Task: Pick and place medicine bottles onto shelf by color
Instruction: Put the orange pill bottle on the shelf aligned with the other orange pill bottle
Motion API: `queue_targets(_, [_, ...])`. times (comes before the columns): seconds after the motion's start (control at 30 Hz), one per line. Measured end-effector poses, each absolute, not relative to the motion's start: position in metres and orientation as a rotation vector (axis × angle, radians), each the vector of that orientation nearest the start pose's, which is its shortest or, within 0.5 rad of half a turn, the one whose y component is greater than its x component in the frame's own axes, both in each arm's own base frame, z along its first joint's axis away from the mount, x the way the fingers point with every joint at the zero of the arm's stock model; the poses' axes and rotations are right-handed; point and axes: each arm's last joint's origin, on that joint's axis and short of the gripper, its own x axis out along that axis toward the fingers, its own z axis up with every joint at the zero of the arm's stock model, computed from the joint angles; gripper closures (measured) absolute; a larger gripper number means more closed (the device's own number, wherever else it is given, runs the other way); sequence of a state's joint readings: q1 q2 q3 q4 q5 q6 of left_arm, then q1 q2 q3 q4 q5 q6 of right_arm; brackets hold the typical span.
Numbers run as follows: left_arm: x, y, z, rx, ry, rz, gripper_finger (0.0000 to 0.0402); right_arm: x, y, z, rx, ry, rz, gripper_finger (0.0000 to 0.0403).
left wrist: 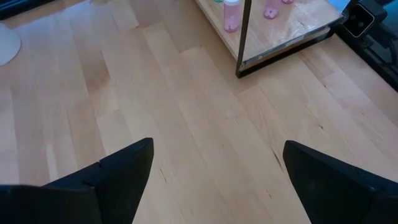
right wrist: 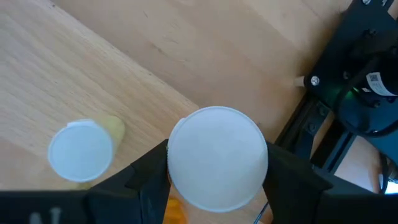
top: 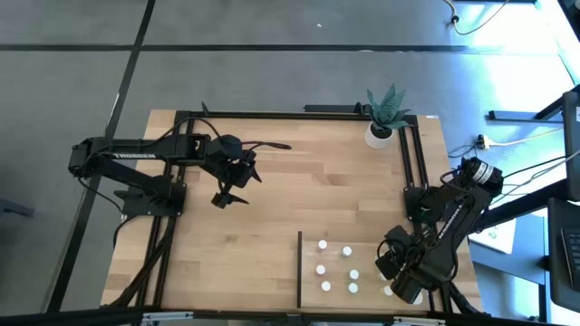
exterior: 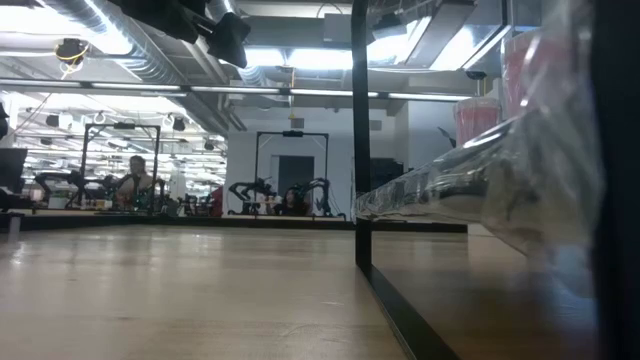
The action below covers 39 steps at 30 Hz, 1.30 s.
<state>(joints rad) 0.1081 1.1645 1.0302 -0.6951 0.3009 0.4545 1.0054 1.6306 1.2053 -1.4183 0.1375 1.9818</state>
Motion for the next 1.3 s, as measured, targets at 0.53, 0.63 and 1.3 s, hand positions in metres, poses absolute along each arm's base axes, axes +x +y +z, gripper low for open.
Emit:
queue_targets(0.53, [0.2305,0.0164,0.3023,0.259,0.752,-0.361,0.0049,0.1434,0.2186,0.2232,0.503,1.311,-0.953,0.0185])
queue_targets(0.63, [0.2305,0.0164,0.3023,0.260,0.752,-0.361,0.0049,0.1434,0.2186,0.2232,0.503,1.311,-0.953,0.0184])
queue_targets(1.3, [0.2305,0.0164,0.3023,0.259,0.752,-0.360,0.0049,0.1425,0.2199,0.2228,0.528,1.359,-0.963,0.0131])
